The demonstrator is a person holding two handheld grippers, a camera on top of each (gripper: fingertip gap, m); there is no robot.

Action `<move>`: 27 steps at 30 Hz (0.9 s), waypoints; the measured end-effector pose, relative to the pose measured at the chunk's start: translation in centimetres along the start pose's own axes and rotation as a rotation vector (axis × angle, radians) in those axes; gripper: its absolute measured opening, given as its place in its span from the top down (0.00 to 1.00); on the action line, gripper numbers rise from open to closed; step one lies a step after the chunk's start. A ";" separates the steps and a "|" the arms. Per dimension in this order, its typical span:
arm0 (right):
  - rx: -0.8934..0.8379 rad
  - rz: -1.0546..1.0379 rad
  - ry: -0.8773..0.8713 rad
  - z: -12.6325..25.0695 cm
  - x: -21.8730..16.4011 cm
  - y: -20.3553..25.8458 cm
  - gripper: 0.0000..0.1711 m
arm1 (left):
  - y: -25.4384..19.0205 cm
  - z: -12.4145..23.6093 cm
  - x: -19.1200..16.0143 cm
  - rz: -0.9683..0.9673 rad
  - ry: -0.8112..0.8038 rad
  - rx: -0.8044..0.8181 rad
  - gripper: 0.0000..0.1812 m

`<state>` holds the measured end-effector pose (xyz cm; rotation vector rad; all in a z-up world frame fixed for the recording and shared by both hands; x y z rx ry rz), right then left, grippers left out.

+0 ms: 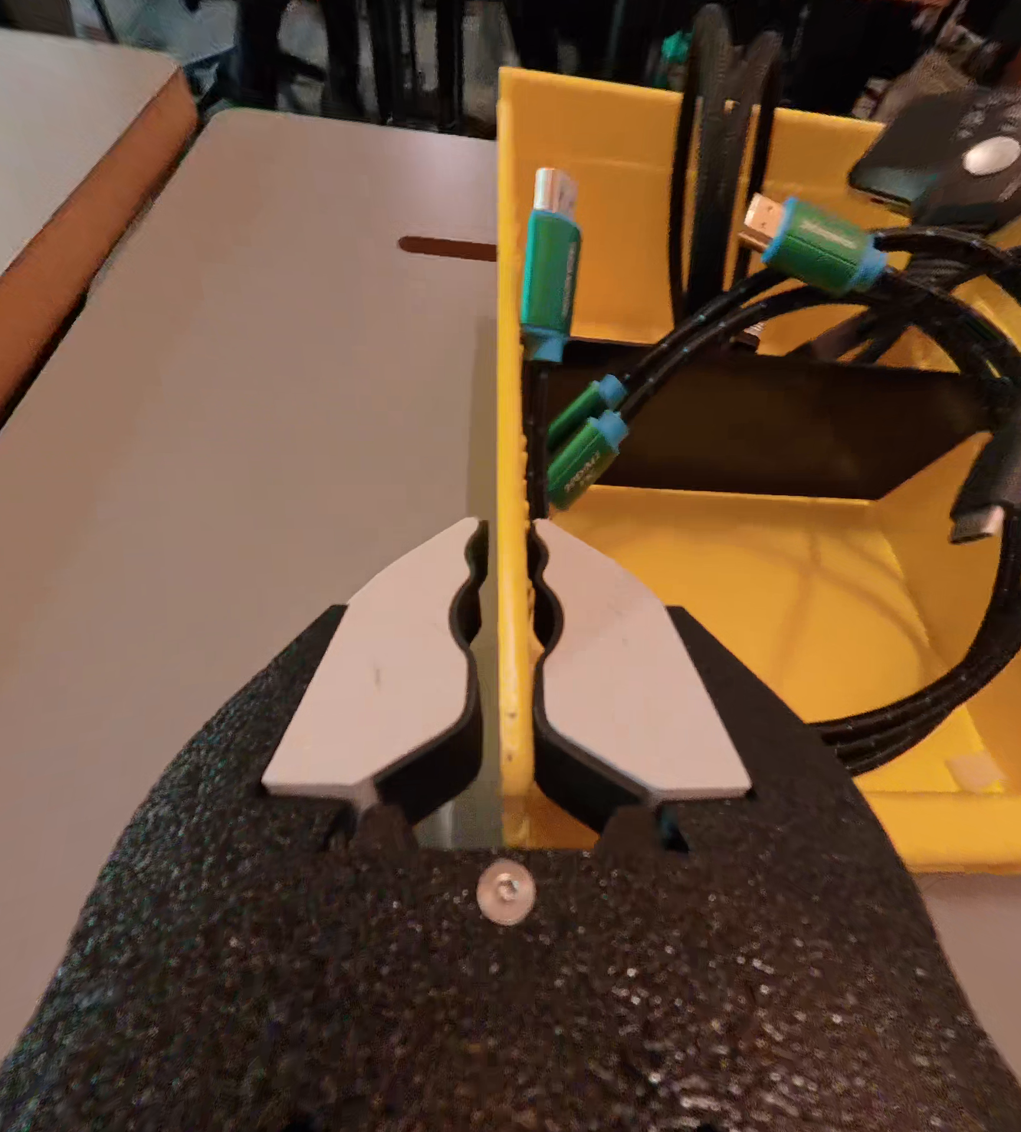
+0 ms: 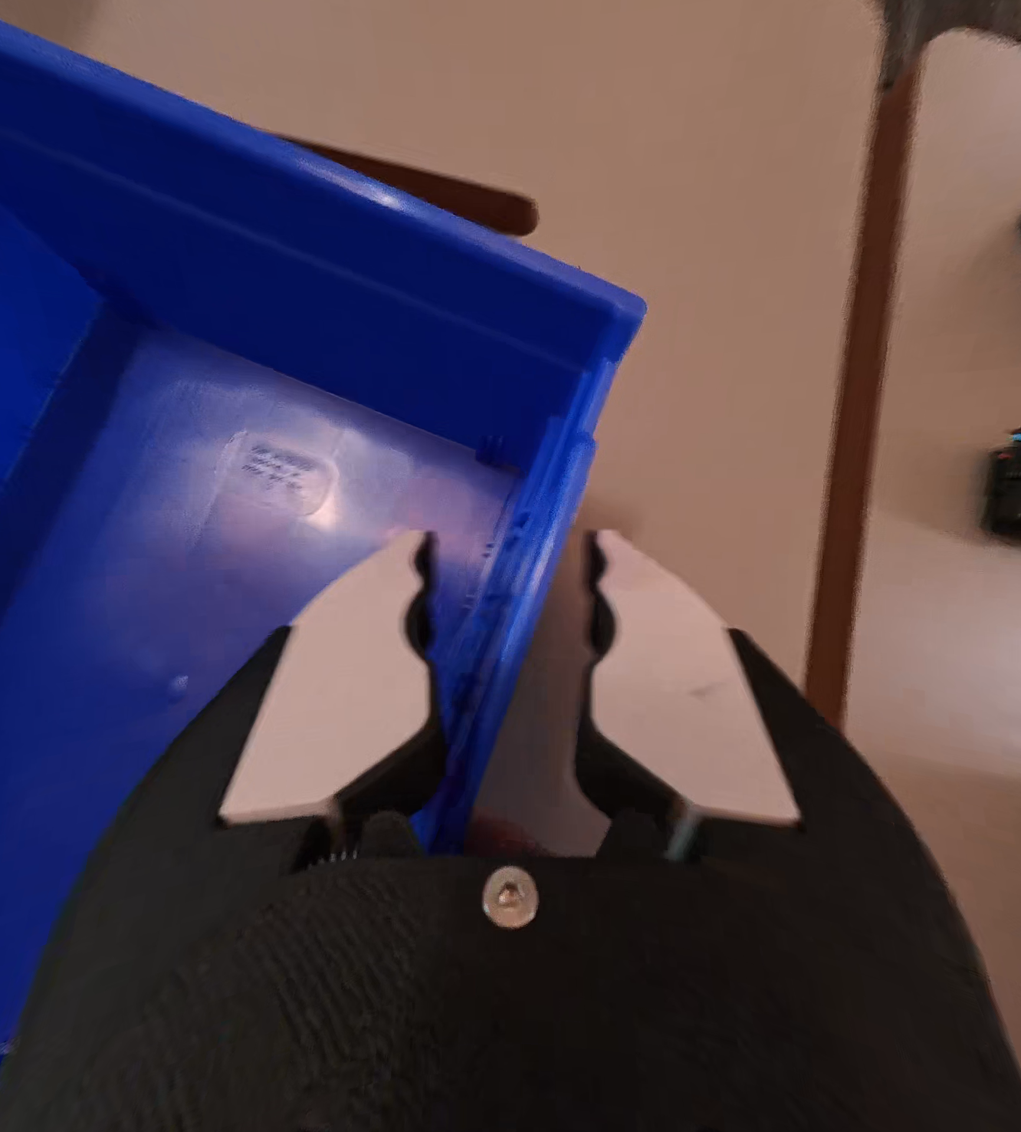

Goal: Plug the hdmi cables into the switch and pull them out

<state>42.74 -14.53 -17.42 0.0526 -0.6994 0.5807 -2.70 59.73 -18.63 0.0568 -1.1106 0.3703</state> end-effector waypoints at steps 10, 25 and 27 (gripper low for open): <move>0.035 0.124 -0.410 13.6 1.1 3.1 0.46 | -4.2 4.5 5.7 -0.124 -0.075 -0.121 0.70; 0.647 0.263 -0.709 19.4 -4.4 24.8 0.53 | -16.3 -7.7 11.6 -0.540 0.535 -0.485 0.72; 0.672 0.295 -0.685 19.5 -5.2 25.1 0.53 | -16.0 -9.3 11.3 -0.522 0.621 -0.491 0.74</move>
Point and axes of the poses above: each gripper's, where its closed fingertips meet, z back along the fingers, x out of its top, y = z × x across the jaws, the point moved 4 cm from there along z, back along the fingers, and after that the axes turned 4 degrees about -x, right-handed, at the moved point
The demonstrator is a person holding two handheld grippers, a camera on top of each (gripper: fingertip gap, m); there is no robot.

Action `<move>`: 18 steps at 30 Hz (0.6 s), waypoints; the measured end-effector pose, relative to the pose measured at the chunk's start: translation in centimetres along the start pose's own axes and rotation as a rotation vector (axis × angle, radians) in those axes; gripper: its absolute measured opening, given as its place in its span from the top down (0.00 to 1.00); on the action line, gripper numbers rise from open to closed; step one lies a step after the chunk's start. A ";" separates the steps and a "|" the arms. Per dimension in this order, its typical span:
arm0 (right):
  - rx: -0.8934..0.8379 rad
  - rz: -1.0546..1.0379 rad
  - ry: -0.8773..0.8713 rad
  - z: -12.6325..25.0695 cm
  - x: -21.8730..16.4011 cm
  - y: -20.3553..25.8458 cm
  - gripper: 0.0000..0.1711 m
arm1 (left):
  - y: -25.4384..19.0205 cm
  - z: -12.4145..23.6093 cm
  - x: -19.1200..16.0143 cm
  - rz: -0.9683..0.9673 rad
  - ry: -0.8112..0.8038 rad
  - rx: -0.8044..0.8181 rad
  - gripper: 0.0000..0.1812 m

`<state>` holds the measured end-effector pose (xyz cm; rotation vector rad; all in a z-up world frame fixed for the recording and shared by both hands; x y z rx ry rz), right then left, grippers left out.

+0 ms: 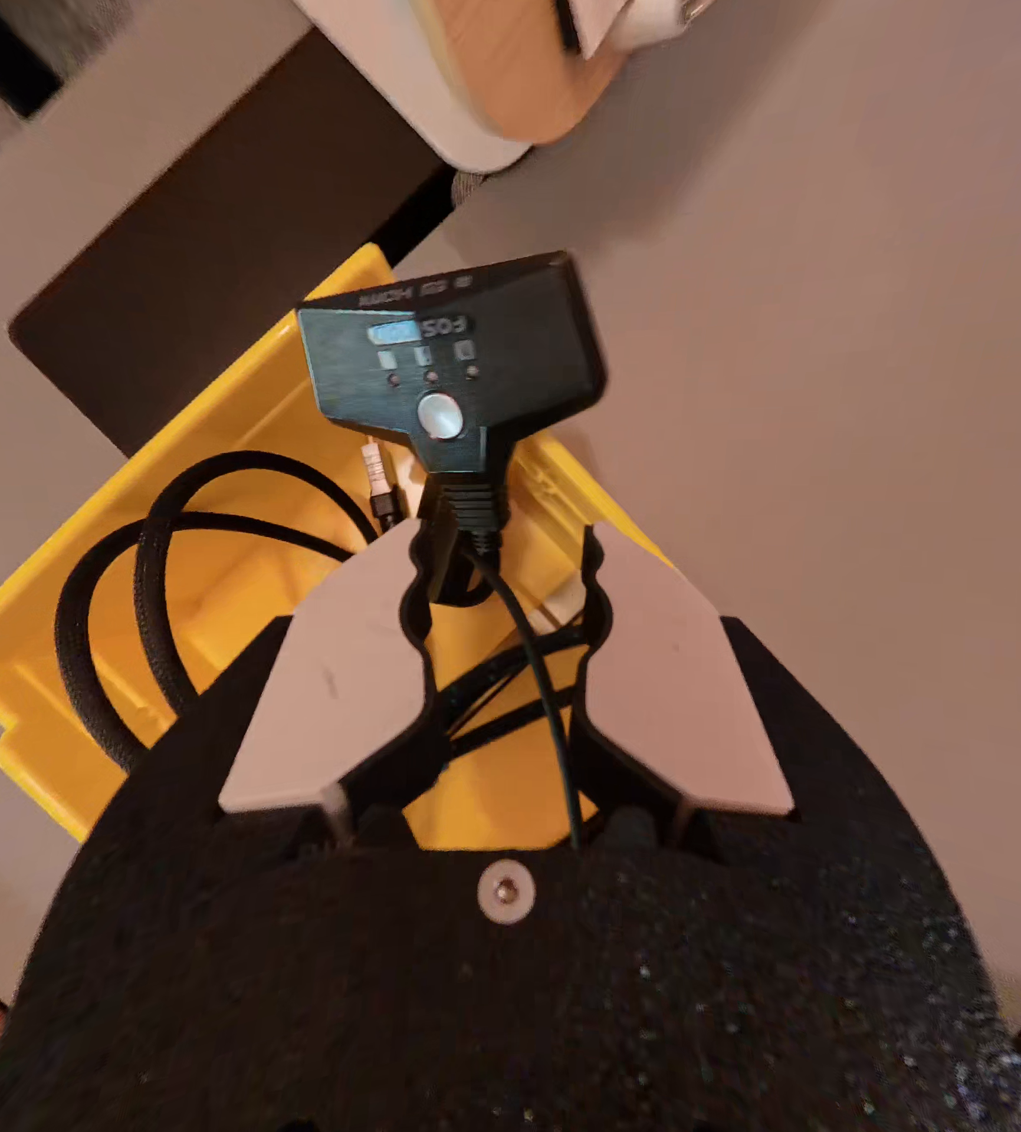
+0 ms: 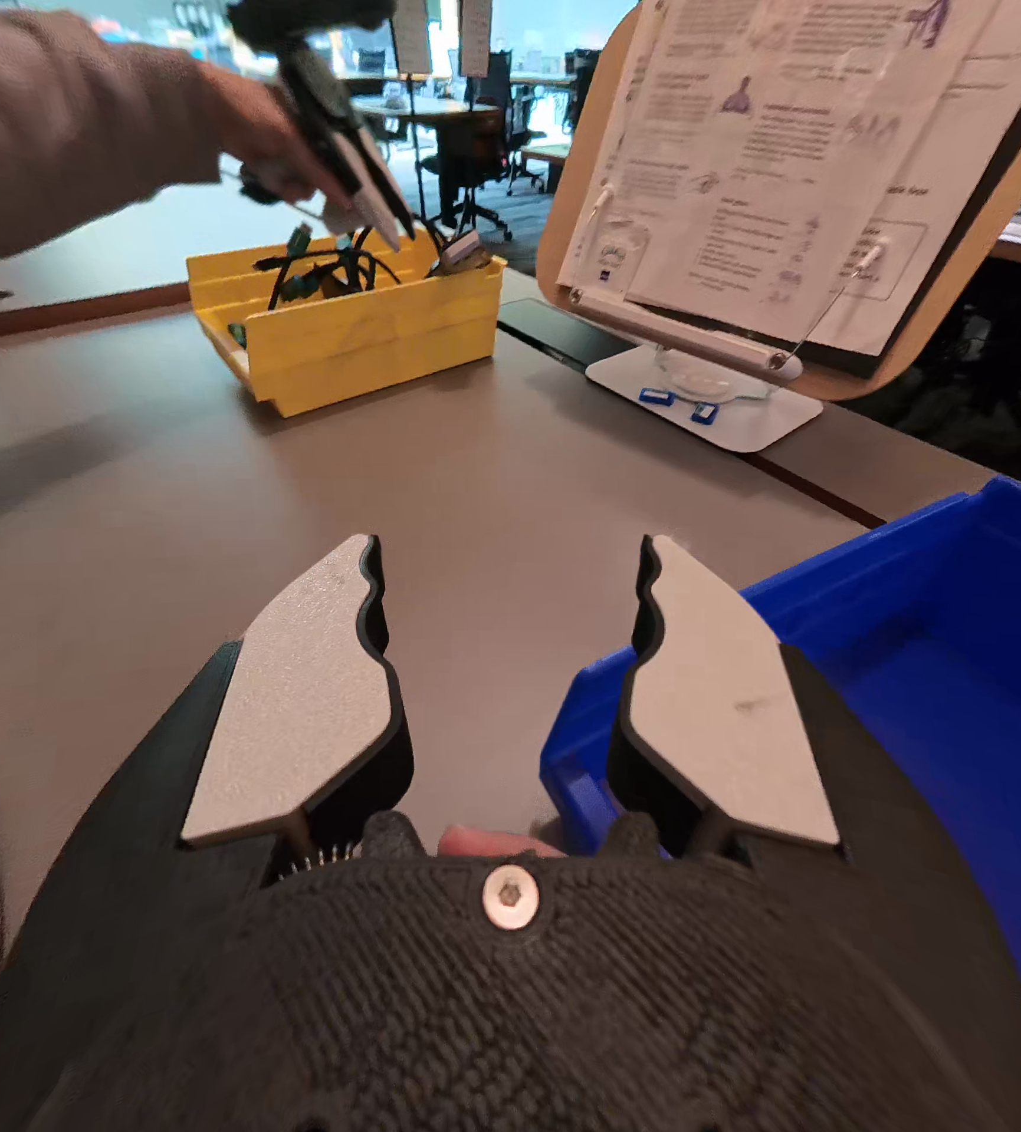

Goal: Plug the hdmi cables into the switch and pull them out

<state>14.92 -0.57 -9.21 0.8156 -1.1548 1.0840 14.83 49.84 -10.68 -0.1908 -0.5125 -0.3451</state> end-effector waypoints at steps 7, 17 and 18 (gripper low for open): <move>0.099 0.012 -0.045 0.9 -0.2 0.8 0.55 | 1.8 -3.4 0.4 0.172 0.146 -0.071 0.79; -0.109 0.194 0.120 -1.5 -1.9 0.0 0.60 | 2.1 -3.2 1.0 -0.005 0.062 0.010 0.86; -0.109 0.211 0.128 -1.4 -1.9 0.2 0.59 | 1.9 -2.1 1.5 -0.004 0.002 0.016 0.87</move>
Point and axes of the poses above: each gripper's, where its closed fingertips meet, z back along the fingers, x out of its top, y = z × x across the jaws, the point moved 4 cm from there along z, back along the fingers, and after that the axes turned 4 degrees about -x, right-handed, at the moved point
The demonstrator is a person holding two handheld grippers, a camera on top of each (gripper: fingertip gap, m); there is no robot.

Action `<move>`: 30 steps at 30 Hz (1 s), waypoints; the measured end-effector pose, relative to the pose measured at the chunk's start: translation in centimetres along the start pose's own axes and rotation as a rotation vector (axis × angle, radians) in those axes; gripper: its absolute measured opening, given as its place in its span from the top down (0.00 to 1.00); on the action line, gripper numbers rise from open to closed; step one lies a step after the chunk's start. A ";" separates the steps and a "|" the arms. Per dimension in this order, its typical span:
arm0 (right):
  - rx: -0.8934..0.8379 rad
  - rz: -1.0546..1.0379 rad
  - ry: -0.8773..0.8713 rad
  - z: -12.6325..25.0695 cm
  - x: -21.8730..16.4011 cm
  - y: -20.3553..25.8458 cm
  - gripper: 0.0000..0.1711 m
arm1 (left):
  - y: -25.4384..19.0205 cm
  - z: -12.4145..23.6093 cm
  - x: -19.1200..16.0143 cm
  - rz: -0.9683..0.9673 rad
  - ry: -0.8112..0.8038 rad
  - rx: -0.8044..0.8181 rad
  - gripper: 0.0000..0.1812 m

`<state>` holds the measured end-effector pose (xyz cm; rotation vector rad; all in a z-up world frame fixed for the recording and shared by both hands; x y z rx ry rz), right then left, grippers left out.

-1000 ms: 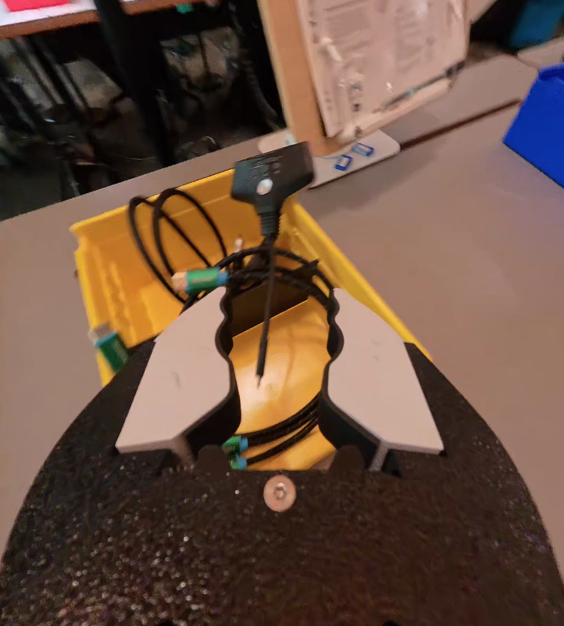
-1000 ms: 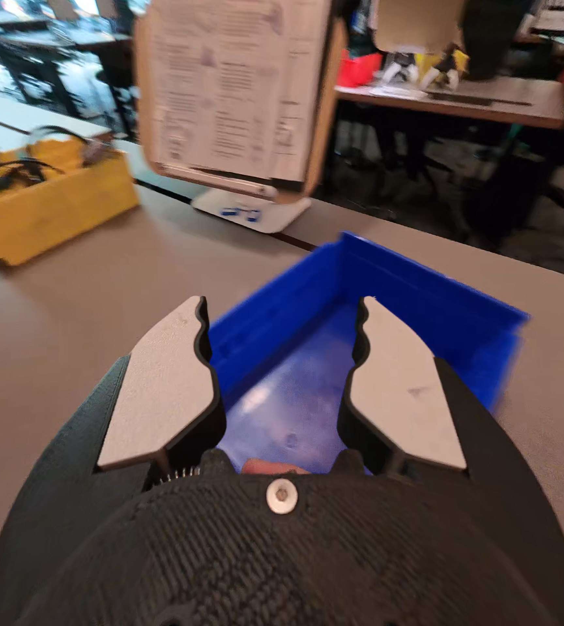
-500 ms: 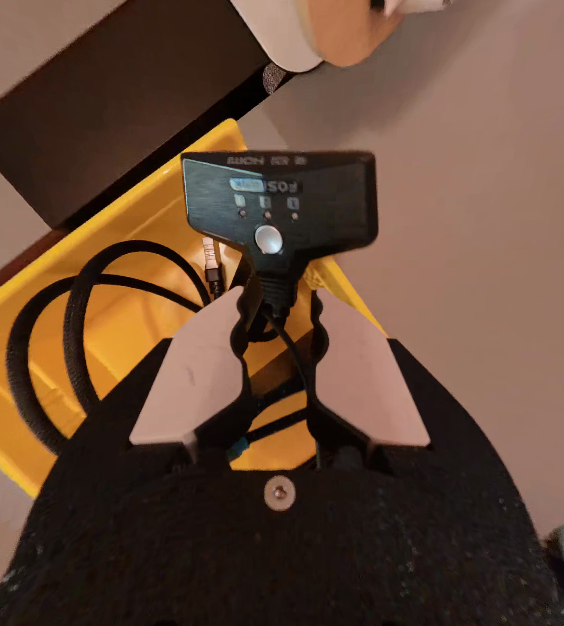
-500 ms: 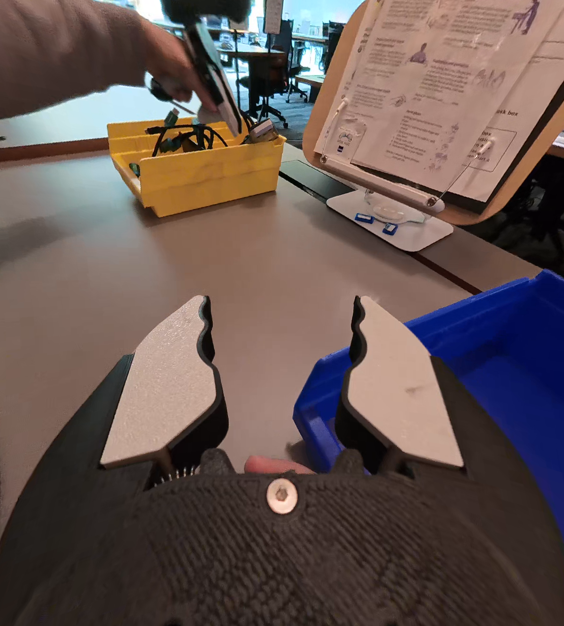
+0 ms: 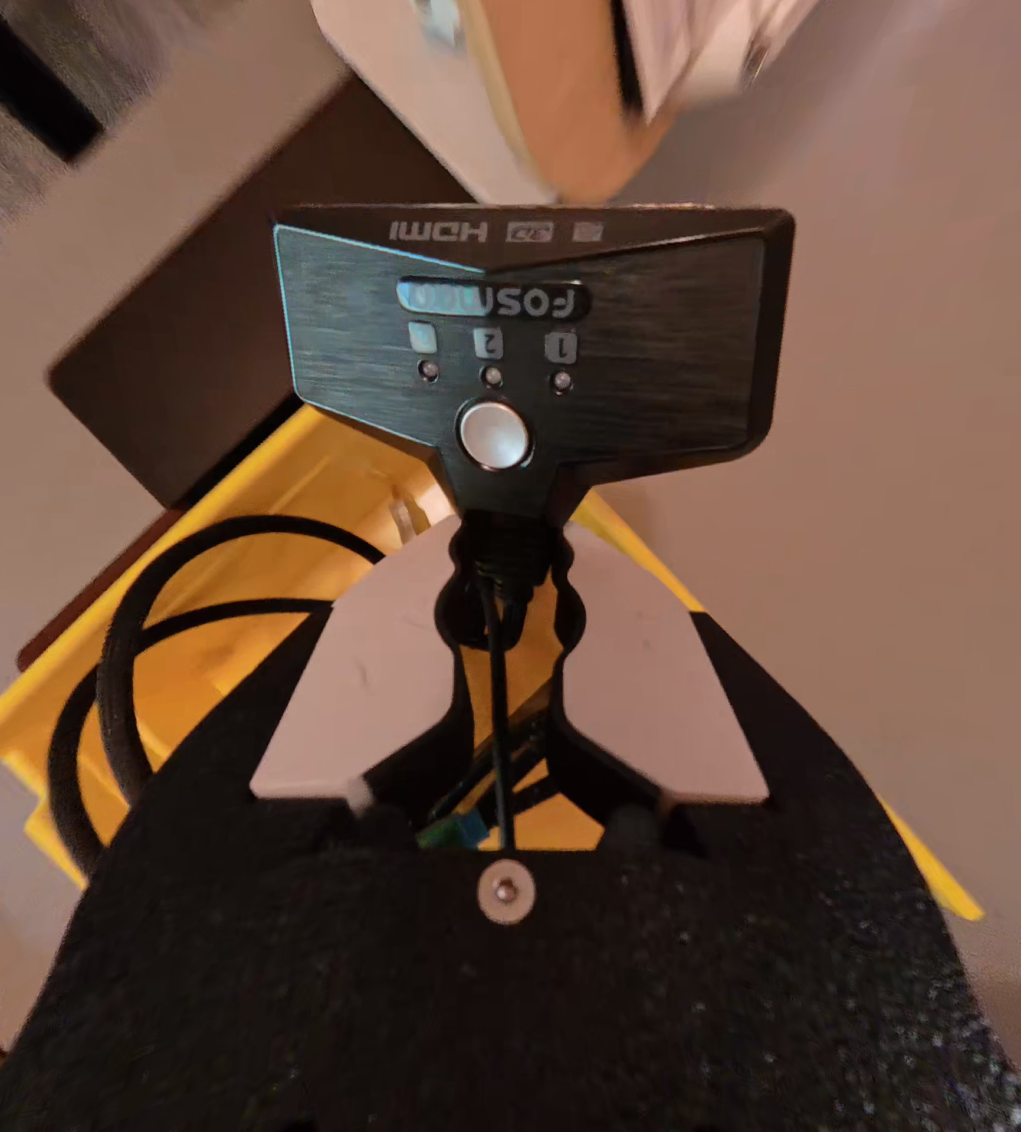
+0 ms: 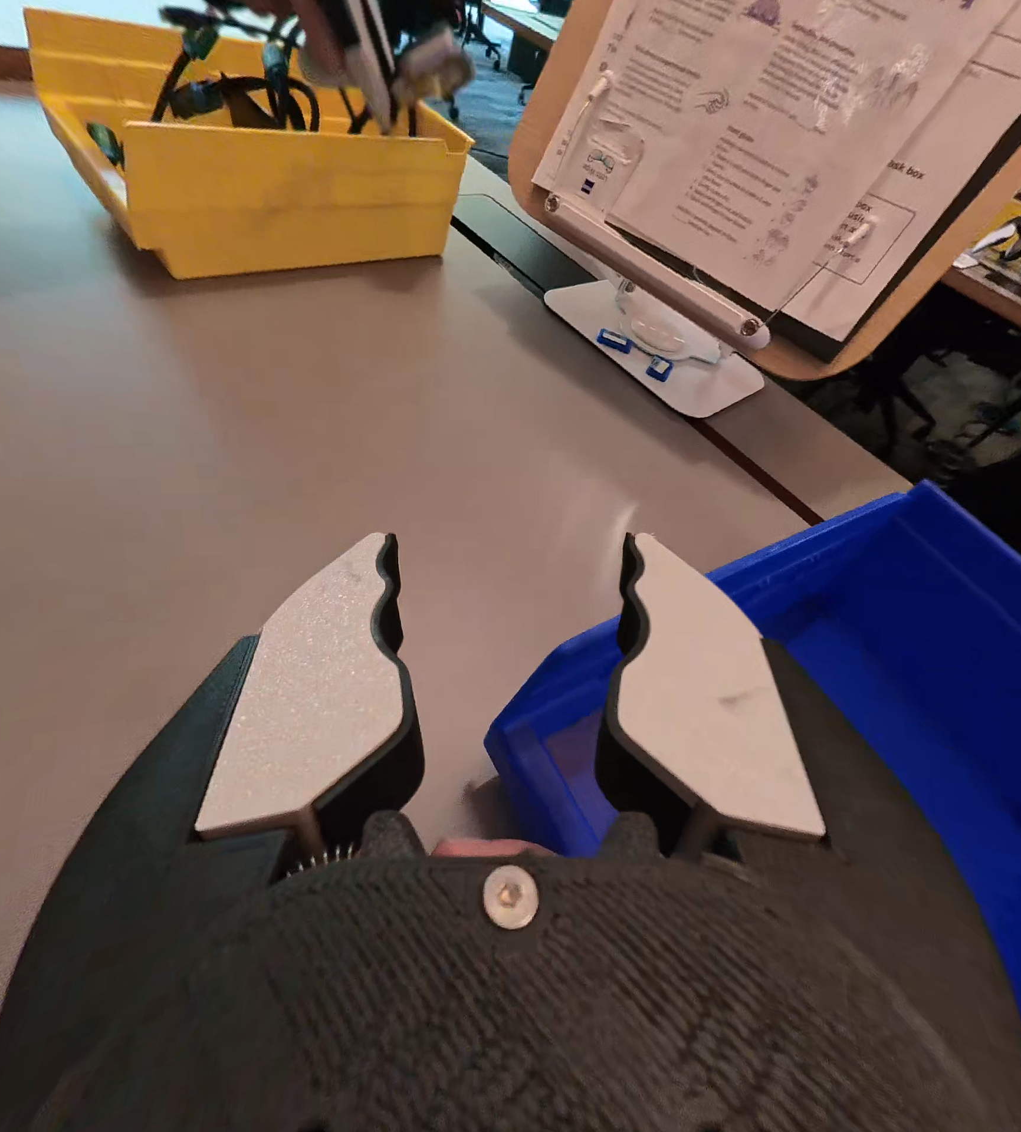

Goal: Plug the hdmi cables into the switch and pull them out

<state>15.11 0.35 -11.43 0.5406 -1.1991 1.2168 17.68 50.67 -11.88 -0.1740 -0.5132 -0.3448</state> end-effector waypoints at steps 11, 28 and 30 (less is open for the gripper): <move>0.069 0.011 -0.004 0.2 0.6 1.5 0.60 | -1.1 17.1 4.2 0.530 -0.748 -0.112 0.87; 0.135 0.017 0.023 0.2 0.0 2.5 0.60 | 0.4 16.3 -0.6 0.465 -0.481 0.323 0.87; 0.123 0.020 0.026 0.3 0.0 2.3 0.60 | 1.2 15.4 -1.3 0.423 -0.381 0.397 0.87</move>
Point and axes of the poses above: each gripper's, where its closed fingertips meet, z back along the fingers, x out of its top, y = z × x across the jaws, the point moved 4 cm from there along z, back along the fingers, and after that the axes turned 4 degrees about -x, right-handed, at the moved point
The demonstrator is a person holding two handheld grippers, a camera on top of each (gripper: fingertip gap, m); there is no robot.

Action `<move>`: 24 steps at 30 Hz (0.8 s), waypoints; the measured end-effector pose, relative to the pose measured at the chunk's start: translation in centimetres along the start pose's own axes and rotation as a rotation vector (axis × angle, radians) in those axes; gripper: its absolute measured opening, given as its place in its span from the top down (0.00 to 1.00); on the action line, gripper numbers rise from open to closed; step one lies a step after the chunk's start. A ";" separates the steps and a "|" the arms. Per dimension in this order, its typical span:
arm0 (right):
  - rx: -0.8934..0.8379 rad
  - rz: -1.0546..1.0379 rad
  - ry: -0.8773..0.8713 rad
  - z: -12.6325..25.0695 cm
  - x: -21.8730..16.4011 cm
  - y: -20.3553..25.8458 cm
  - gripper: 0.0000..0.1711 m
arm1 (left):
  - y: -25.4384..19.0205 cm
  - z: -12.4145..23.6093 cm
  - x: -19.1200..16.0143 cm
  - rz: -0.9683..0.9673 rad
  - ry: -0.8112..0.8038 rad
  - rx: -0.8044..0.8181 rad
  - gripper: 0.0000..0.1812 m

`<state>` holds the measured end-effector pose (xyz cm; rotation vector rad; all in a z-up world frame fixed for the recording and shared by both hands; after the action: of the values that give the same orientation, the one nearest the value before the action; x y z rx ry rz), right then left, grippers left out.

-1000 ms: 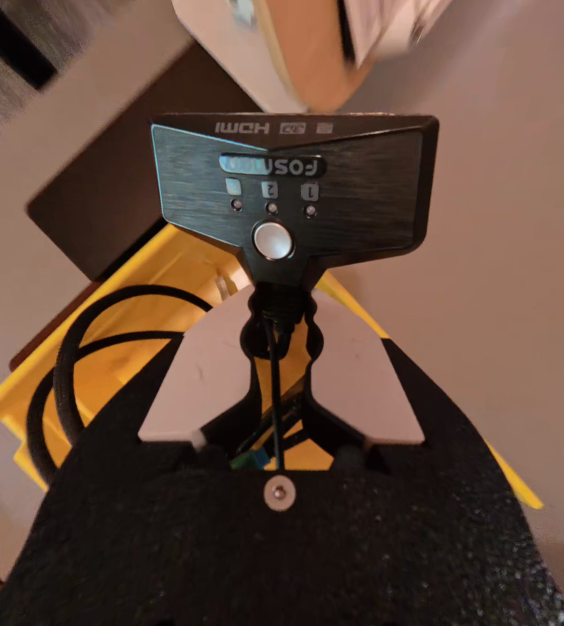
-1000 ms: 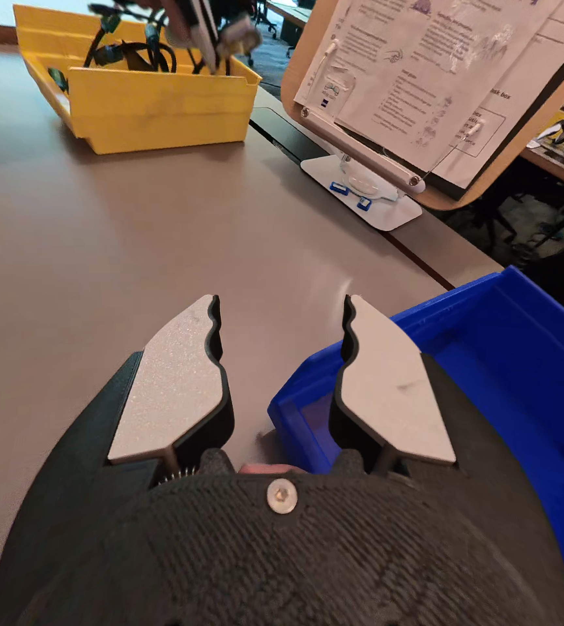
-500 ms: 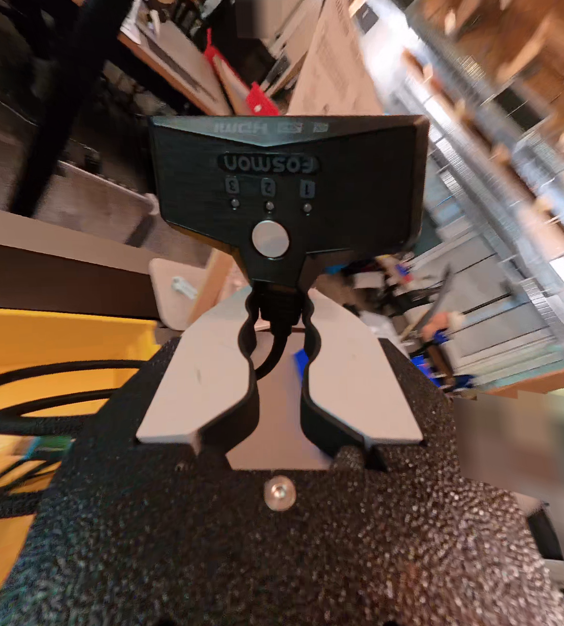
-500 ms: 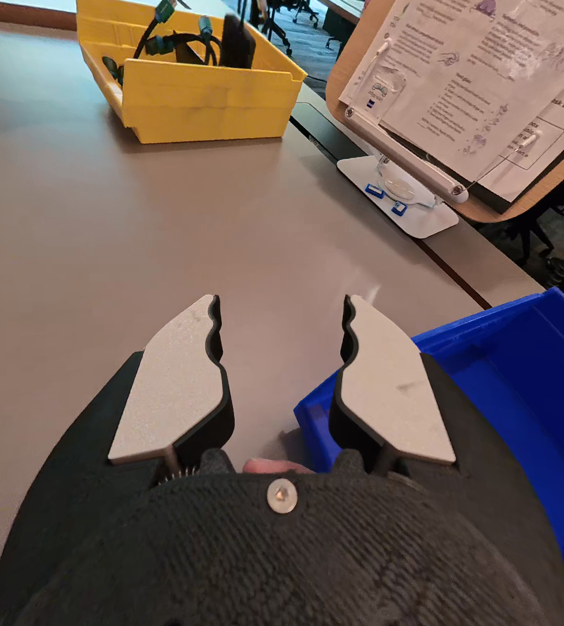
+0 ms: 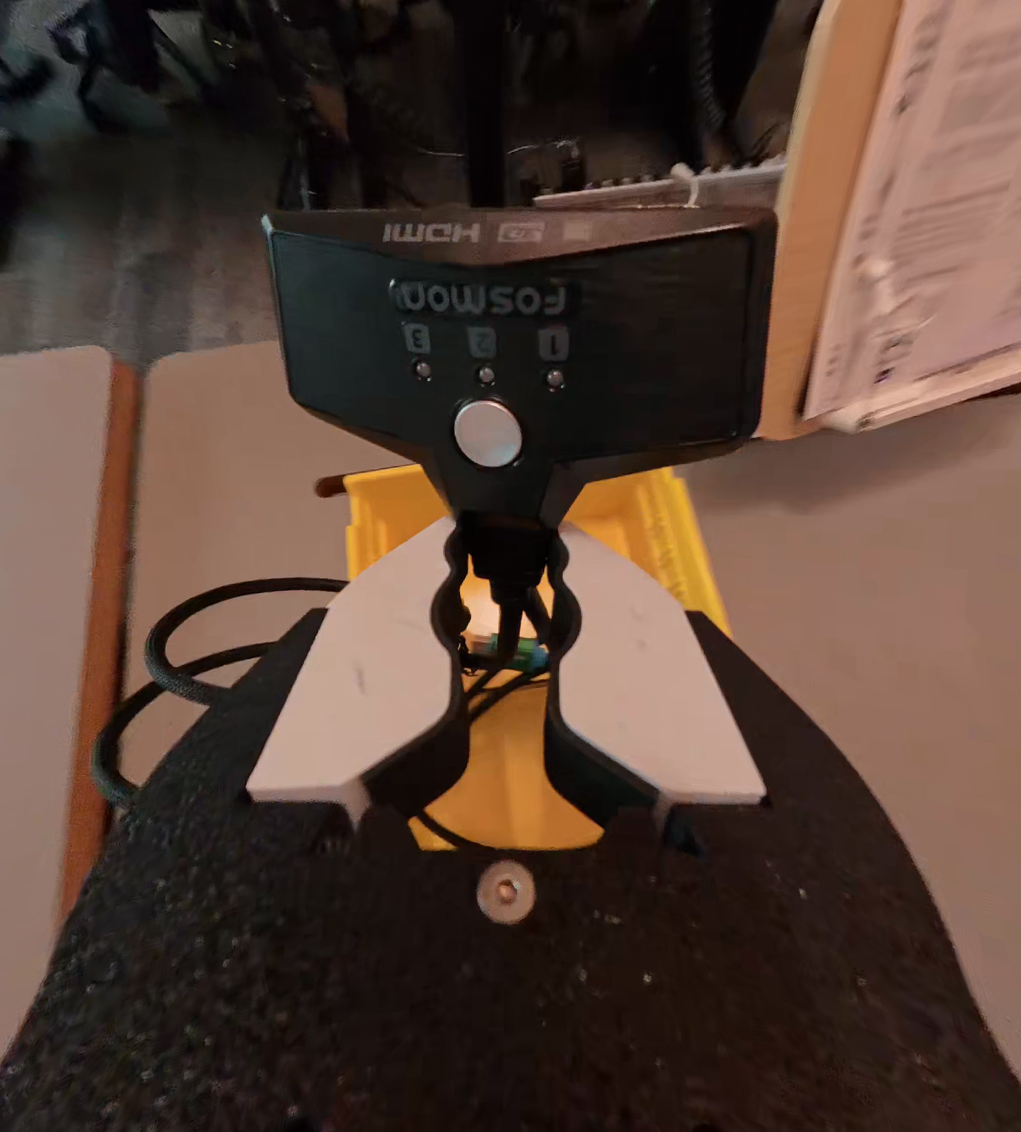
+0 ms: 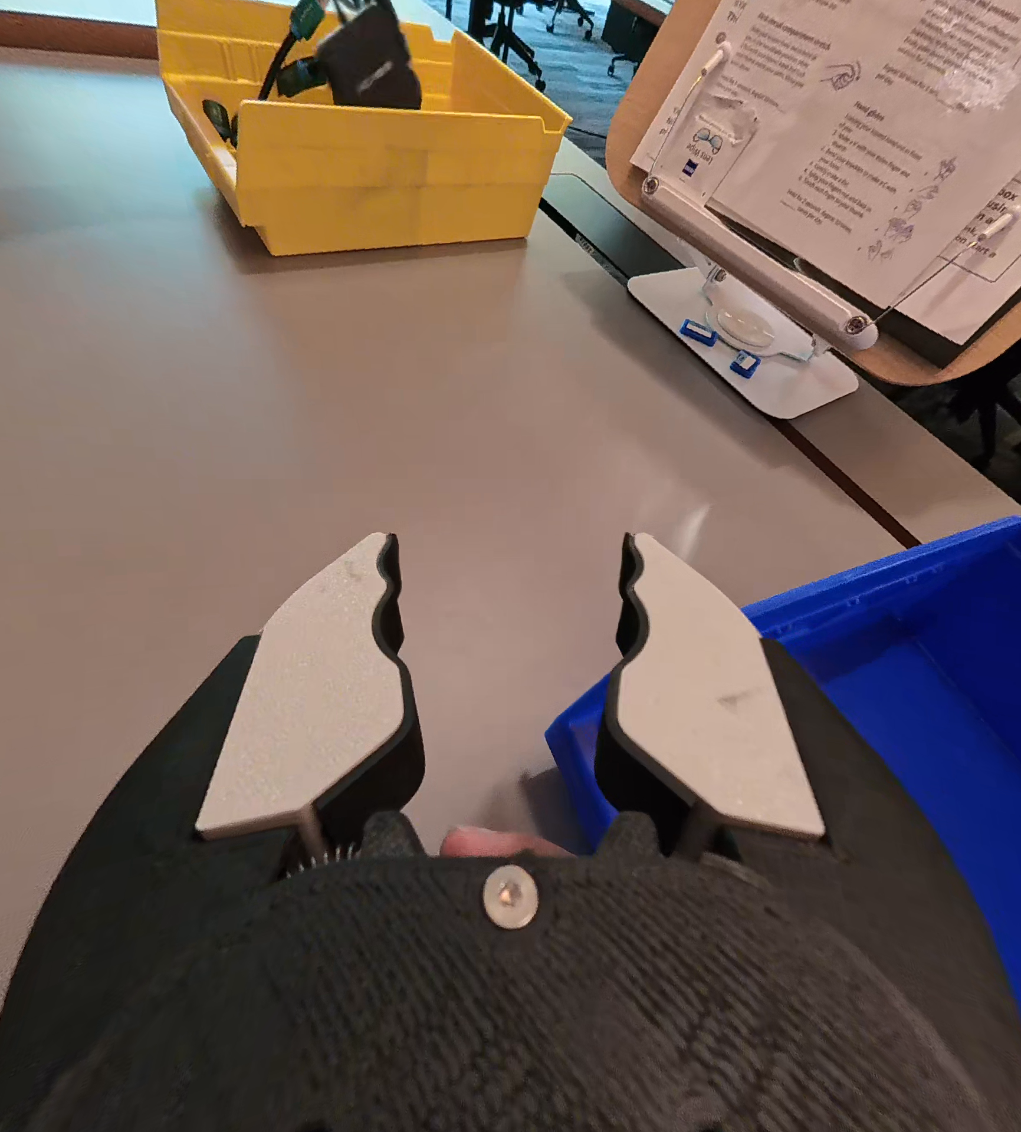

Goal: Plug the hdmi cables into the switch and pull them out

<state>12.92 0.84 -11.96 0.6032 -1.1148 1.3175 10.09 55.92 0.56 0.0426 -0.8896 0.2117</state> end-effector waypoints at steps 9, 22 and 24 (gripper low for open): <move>-0.011 -0.030 -0.001 0.0 -0.4 -0.6 0.60 | -2.3 4.7 8.1 -0.107 -0.426 -0.043 0.87; -0.200 0.012 -0.419 -2.7 11.2 0.8 0.49 | -23.1 12.0 3.5 -0.305 -0.642 -0.700 0.87; -0.219 0.023 -0.591 -3.3 15.3 2.0 0.53 | -26.2 11.2 1.2 -0.252 -0.625 -0.803 0.87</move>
<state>10.22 10.93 -0.13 0.8433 -1.7243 1.0367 7.48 29.09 9.84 -0.5502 -1.5250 -0.4292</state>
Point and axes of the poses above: each gripper's, where its closed fingertips meet, z back along the fingers, x out of its top, y = z × x across the jaws, the point moved 4 cm from there along z, back along the fingers, and after that the axes turned 4 degrees about -x, right-handed, at the moved point
